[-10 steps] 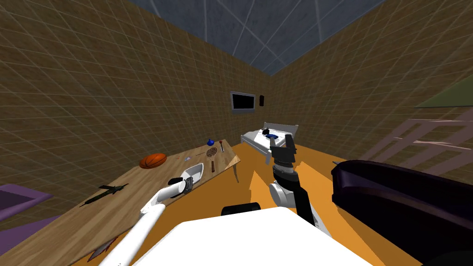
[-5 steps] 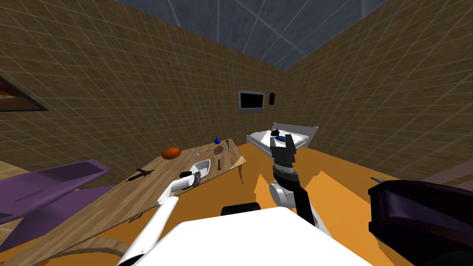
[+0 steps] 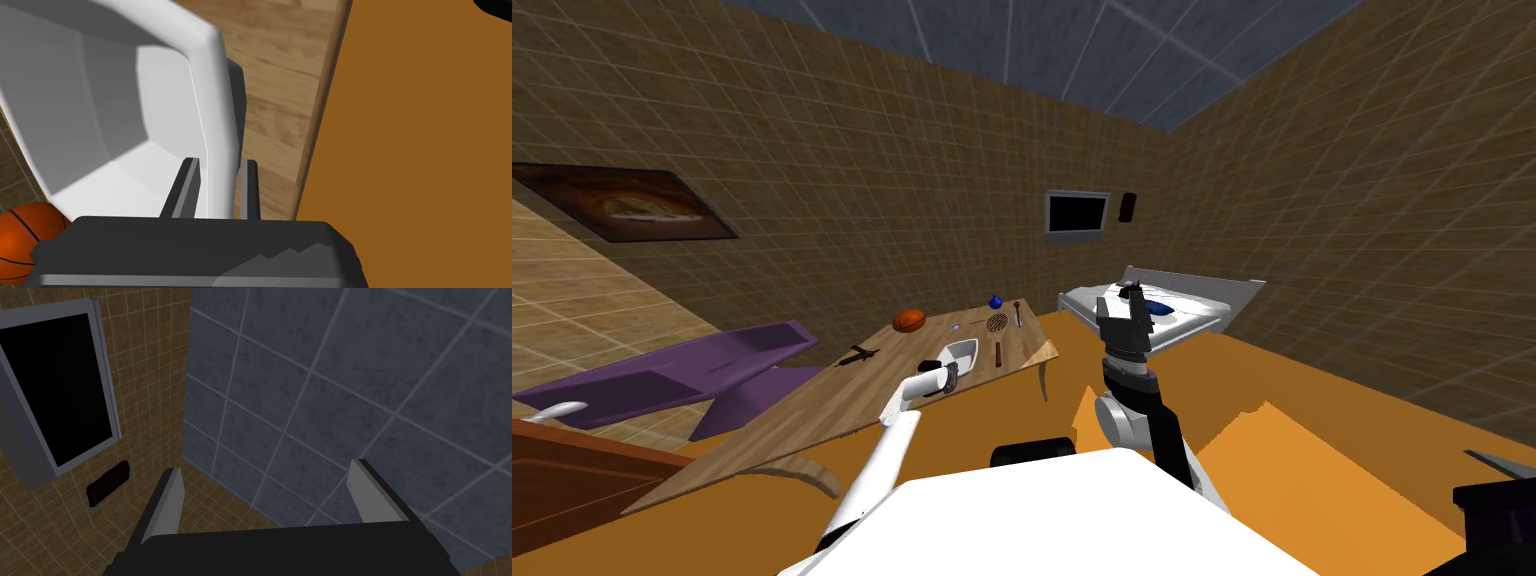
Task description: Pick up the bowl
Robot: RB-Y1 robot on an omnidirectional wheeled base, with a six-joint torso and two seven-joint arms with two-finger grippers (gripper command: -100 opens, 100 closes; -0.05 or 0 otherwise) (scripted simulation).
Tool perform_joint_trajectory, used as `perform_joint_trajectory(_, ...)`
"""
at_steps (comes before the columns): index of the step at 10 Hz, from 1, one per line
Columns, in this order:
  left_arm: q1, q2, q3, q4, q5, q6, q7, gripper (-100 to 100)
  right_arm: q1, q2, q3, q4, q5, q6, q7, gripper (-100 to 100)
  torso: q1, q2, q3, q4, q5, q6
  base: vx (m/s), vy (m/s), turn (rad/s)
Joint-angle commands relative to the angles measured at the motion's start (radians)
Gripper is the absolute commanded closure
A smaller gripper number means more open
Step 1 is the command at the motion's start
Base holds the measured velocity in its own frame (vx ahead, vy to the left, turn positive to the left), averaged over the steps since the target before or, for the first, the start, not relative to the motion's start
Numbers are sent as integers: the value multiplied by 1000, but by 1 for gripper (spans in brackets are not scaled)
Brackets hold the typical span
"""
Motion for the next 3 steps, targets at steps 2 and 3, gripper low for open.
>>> perform_joint_trajectory(2,-3,-20,0,-6,-24,3,-1,100,0,0,0,0,0,0,0,0,-2,1,1,1,0,1,12,7,-21)
perform_joint_trajectory(3,-4,-23,-1,-6,-27,3,-1,0,0,0,0,0,0,0,0,0,-2,3,2,1,-1,0,0,0,0)
